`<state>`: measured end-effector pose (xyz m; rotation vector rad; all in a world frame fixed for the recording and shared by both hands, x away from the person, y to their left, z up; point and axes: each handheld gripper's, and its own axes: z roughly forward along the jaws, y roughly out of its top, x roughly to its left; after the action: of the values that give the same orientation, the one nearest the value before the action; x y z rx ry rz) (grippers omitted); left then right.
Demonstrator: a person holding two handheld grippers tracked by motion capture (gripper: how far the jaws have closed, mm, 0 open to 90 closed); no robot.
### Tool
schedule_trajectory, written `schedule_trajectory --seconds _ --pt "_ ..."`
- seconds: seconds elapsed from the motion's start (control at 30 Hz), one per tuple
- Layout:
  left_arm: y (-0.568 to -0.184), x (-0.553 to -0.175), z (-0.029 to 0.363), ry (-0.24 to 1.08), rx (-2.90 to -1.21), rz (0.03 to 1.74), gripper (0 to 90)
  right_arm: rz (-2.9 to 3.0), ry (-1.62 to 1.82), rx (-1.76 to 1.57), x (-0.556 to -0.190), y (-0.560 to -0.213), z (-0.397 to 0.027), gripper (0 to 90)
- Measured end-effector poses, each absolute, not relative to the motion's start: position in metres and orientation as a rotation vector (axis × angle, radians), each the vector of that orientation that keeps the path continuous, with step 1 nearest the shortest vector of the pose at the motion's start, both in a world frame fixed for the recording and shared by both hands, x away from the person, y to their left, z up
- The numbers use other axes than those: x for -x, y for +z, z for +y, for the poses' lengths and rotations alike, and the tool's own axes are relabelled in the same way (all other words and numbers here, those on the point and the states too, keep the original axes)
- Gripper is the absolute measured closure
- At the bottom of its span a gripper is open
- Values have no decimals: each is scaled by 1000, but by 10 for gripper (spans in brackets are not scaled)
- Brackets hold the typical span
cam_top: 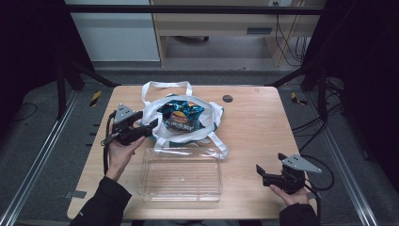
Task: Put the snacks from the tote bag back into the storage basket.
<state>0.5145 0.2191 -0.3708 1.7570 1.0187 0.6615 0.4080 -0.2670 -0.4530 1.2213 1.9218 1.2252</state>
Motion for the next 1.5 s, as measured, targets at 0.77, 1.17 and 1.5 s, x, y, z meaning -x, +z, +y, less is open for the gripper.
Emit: schedule_trajectory --seconds 0.77,1.17,1.5 --pt "-374 -536 207 679 -1787 988 418 1927 1220 -1217 -409 -454 -266 59" --pt "-377 -545 199 684 -1795 983 463 1929 1217 -1216 -410 -454 -266 59" --pt "-379 -553 192 681 -1803 978 509 1930 1220 -1216 -410 -454 -267 59"
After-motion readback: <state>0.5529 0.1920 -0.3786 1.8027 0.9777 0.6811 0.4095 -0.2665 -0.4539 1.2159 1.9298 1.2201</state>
